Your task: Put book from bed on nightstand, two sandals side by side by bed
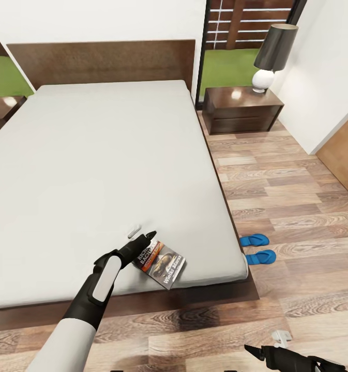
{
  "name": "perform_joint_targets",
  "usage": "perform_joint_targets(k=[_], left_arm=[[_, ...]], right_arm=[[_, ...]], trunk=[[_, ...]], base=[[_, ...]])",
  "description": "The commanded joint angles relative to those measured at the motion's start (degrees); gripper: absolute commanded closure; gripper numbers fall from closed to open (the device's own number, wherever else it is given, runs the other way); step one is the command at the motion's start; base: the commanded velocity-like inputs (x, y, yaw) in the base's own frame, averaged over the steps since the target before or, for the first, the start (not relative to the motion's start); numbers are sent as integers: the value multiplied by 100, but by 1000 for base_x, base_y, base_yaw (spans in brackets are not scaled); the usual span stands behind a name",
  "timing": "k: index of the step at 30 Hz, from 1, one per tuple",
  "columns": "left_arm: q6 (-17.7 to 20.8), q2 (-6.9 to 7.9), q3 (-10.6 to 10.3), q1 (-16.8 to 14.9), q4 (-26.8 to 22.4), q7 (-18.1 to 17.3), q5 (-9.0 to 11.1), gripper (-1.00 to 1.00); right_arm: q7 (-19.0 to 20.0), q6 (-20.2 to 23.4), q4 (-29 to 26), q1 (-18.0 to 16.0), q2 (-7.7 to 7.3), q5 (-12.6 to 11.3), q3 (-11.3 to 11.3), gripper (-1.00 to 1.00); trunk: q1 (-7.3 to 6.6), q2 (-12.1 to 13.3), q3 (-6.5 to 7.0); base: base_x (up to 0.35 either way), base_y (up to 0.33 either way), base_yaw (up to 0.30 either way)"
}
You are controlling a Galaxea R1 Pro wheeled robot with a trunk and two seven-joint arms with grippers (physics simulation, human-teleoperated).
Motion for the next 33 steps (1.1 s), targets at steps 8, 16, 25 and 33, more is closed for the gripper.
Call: perform_joint_targets(k=[8, 16, 25, 33], left_arm=[[26, -1, 1, -2, -4, 22, 46, -100], [19, -7, 1, -1, -4, 22, 46, -100], [19, -9, 1, -1, -6, 22, 46, -100], [19, -9, 1, -1, -5, 22, 46, -100]], right_arm=[[32, 55, -7, -2, 3, 29, -49, -100], [38, 56, -7, -2, 3, 35, -42, -100], [50, 62, -7, -2, 3, 36, -41, -100], [45, 62, -7, -2, 3, 34, -40, -100]], trunk=[[-1, -2, -3], [-1, -2, -3], [-1, -2, 2], [-1, -2, 4]], base=[[-29, 0, 0], [-1, 0, 0], [0, 0, -80], [0, 0, -29]])
